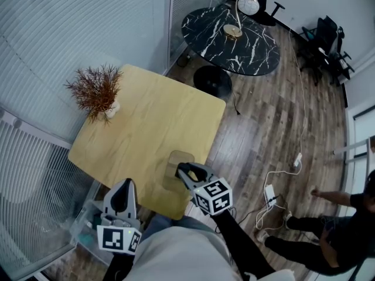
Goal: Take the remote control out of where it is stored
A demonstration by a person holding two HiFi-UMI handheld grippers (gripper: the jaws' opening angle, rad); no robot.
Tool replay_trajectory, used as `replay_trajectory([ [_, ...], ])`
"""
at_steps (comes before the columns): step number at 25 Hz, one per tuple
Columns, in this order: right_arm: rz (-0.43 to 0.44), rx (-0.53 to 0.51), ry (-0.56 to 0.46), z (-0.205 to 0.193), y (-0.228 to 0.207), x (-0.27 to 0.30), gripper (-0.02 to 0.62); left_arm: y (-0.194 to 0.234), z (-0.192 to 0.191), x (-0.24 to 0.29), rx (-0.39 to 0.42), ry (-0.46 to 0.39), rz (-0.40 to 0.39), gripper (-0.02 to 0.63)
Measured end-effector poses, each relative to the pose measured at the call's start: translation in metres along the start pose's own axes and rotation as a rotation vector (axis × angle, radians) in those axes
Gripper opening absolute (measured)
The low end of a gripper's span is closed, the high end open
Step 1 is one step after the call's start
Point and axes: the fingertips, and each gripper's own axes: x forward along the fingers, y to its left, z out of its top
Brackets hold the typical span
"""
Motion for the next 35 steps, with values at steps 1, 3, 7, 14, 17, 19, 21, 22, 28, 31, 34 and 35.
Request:
replay_trajectory([
  [1, 0.001, -0.001, 0.001, -0.001, 0.0, 0.0, 0.12, 0.0, 0.0, 0.0, 0.001, -0.001, 0.0, 0.008],
  [3, 0.003, -0.003, 0.002, -0.001, 0.0, -0.001, 0.12, -0.001, 0.0, 0.0, 0.003, -0.002, 0.0, 0.008],
  [7, 0.005, -0.02, 0.008, 0.0, 0.0, -0.001, 0.115, -0.003, 0.001, 0.001, 0.004, -0.001, 0.001, 0.008],
  [14, 0.003, -0.026, 0.009, -0.001, 0.0, -0.004, 0.109, -0.007, 0.004, 0.003, 0.006, -0.009, -0.006, 0.008],
  [17, 0.005, -0.022, 0.009, -0.003, 0.001, -0.004, 0.107, -0.007, 0.002, 0.002, 0.006, -0.009, -0.007, 0.008],
  [19, 0.006, -0.019, 0.007, -0.003, 0.002, -0.005, 0.107, -0.007, 0.002, 0.001, 0.006, -0.008, -0.007, 0.008],
  [21, 0.006, -0.016, 0.008, -0.003, 0.002, -0.006, 0.106, -0.007, 0.003, 0.0, 0.005, -0.008, -0.005, 0.008],
  [22, 0.007, -0.016, 0.007, -0.003, 0.002, -0.006, 0.106, -0.007, 0.003, 0.0, 0.006, -0.008, -0.004, 0.008],
  [28, 0.009, -0.01, -0.003, -0.001, 0.004, -0.008, 0.104, -0.007, 0.003, -0.002, 0.006, -0.006, -0.001, 0.008],
  [31, 0.012, -0.009, -0.01, 0.001, 0.005, -0.009, 0.104, -0.007, 0.003, -0.003, 0.006, -0.009, -0.002, 0.008],
  [34, 0.012, -0.006, -0.014, 0.001, 0.006, -0.01, 0.104, -0.007, 0.003, -0.004, 0.007, -0.01, -0.003, 0.008],
  [35, 0.011, -0.004, -0.016, 0.002, 0.005, -0.011, 0.104, -0.008, 0.004, -0.005, 0.007, -0.01, -0.004, 0.008],
])
